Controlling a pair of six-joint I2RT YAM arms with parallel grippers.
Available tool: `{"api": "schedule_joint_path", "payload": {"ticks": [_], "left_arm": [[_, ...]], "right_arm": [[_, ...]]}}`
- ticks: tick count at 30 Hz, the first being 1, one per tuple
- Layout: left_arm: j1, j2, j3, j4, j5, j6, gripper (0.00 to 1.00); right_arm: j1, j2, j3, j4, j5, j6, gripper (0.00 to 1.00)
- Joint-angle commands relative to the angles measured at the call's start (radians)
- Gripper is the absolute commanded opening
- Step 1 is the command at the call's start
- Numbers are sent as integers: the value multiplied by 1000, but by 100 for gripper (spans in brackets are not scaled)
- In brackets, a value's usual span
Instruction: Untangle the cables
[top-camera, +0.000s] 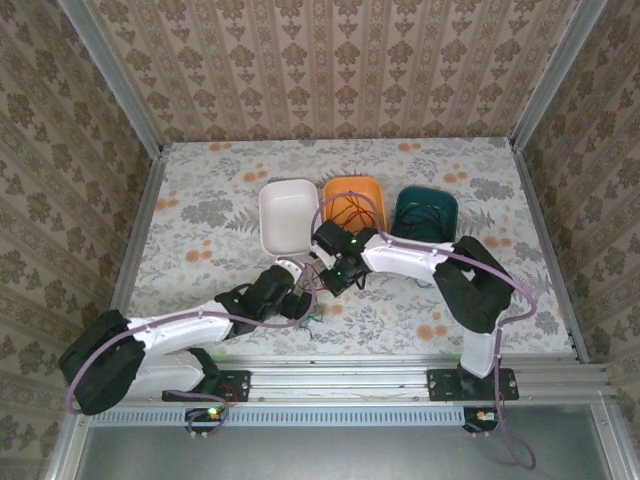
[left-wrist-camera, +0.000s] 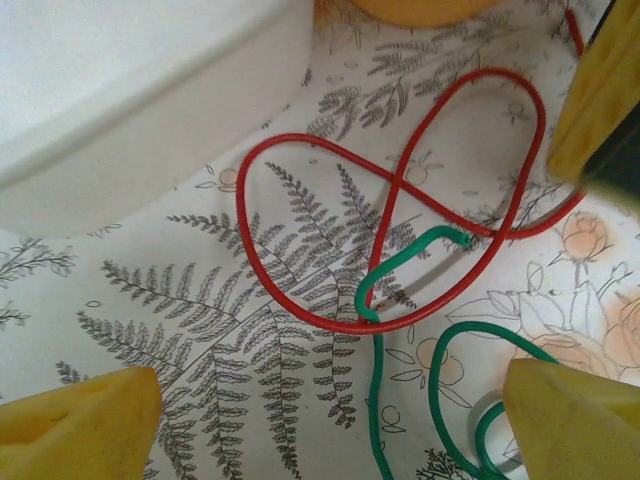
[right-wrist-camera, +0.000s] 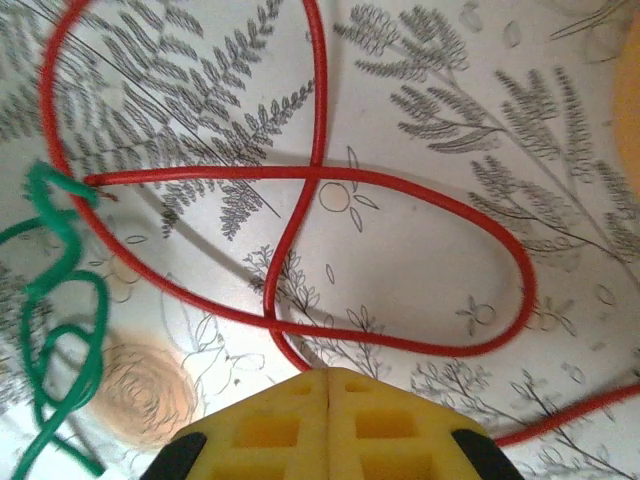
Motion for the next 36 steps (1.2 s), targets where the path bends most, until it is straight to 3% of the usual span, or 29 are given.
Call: {"api": "schedule_joint_path", "payload": {"ticks": [1,5,9,13,23,29,36], "left_arm": [[-9,45,34,4,-3,42,89],[-11,83,37,27,-19,44,89],[-13,70,23,51,-56,31,89],[-10,25,-3,54,-141,-6,91],[0,-156,-74,-22,-300,-109,92],[20,-223,-101,-50,-288,-125,92],[21,-182,-86,-45,-241,-106,91]], "right_arm": [[-10,-85,-21,16,-37,40,7],[-28,-143,-41,16,-43,50,8],[-23,-104,-23,4,-51,52,39],[-4,-28,15,3,-48,41,49],[39,109,128,-78,57,-72,59],[46,153,154,-102,58,-124,60],[52,215,190,-103,33,-142,60]]}}
